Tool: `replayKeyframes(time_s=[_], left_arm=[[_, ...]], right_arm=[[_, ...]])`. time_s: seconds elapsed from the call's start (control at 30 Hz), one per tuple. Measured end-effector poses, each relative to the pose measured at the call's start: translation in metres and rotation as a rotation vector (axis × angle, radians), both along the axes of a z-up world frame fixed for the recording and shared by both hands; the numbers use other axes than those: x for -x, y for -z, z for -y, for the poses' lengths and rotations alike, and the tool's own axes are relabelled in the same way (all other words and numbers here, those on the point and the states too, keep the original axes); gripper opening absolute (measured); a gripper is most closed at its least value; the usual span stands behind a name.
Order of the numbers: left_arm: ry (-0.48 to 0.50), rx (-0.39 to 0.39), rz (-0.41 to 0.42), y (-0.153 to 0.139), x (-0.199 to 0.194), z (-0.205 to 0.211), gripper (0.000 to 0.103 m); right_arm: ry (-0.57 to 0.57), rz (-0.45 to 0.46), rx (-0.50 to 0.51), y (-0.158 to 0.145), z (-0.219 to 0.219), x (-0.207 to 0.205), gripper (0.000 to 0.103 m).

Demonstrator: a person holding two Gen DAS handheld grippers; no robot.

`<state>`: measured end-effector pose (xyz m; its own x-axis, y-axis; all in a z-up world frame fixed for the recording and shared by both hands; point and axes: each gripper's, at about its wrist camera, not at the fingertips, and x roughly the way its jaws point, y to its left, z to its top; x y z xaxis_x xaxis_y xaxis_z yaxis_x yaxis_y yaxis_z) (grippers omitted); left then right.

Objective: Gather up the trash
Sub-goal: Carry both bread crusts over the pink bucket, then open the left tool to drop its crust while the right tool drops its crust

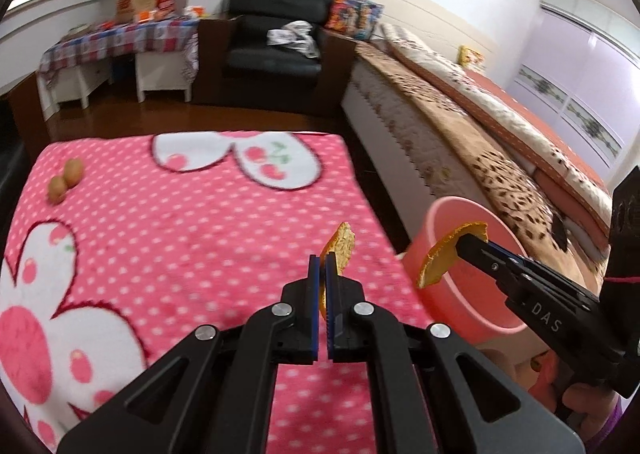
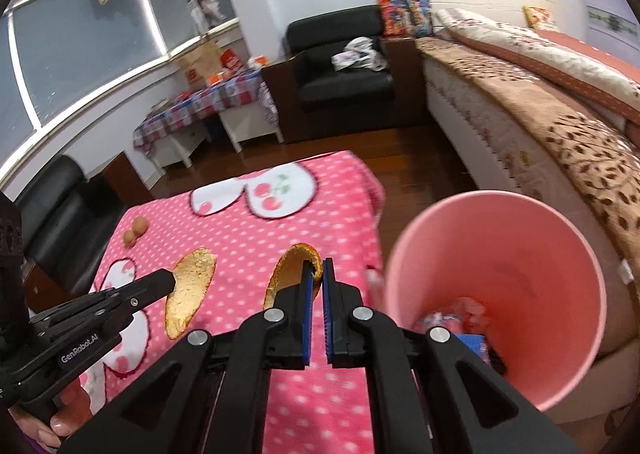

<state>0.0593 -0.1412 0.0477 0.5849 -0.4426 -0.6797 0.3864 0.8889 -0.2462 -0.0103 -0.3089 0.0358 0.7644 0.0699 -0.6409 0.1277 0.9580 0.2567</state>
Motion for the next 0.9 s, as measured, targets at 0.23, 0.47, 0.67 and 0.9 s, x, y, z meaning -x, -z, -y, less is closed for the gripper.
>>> replayKeyframes(time_s=[0.23,0.47,0.67,0.9], left_arm=[[0.093,0.007,0.020,-0.008,0.008,0.045,0.002],[0.164,-0.001,0.027,-0.006,0.013,0.084,0.002],[0.213,-0.027,0.018,0.005,0.015,0.112,0.002],[0.253,-0.053,0.014,0.014,0.018,0.136,0.002]], right_arm=[[0.103,0.008,0.012,-0.004,0.046,0.027,0.004],[0.169,-0.002,0.026,0.000,0.071,0.041,0.004],[0.204,-0.018,0.042,0.010,0.083,0.050,0.004],[0.239,-0.036,0.051,0.019,0.096,0.057,0.004]])
